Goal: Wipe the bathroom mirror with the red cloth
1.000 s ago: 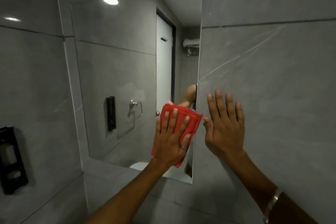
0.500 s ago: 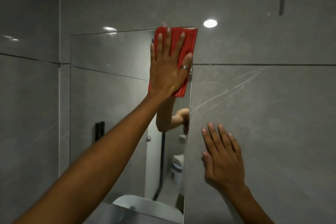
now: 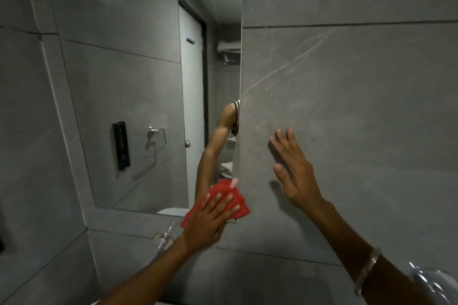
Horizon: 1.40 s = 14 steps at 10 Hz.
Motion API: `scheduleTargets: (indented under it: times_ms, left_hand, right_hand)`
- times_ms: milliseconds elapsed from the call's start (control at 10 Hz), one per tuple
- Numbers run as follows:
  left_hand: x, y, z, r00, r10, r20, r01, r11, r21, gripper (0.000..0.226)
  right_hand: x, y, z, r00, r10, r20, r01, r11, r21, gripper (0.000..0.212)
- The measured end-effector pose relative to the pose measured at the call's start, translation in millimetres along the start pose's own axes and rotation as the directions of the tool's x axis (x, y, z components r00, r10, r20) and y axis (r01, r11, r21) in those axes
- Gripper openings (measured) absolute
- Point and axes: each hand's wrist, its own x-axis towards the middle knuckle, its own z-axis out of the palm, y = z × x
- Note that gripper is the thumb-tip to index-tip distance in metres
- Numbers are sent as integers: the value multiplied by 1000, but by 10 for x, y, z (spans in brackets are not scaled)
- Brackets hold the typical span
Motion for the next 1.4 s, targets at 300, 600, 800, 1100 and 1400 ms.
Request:
scheduleTargets:
  times_ms: [300,600,800,1100,1400]
  left_hand:
    - [-409,827,-321,809,-452,376,573,461,-678,63]
    - [-366,1908,-646,239,-81,968,234,-962,-138,77]
    - [-626,2196,-173,18,23,1000,552,-834,9,61]
    - [-1314,3097,977,-354,120,928,750,-555,358,57]
    - [-1225,2892,192,317,-417,852,947,82,-312,49]
  right_hand:
    - [-1558,-174,450,859,496,130,-512,839,183,36]
    - [-2706,-640,757,60,497,866,-731,-568,377,56]
    - [-3417,-371,691,-82,615,785,-876,-419,237,60]
    - [-4772,337,1076,-272,714,645,-958,-261,-115,68]
    - [-4400,-87,1131,163,877,451,-871,343,-352,65]
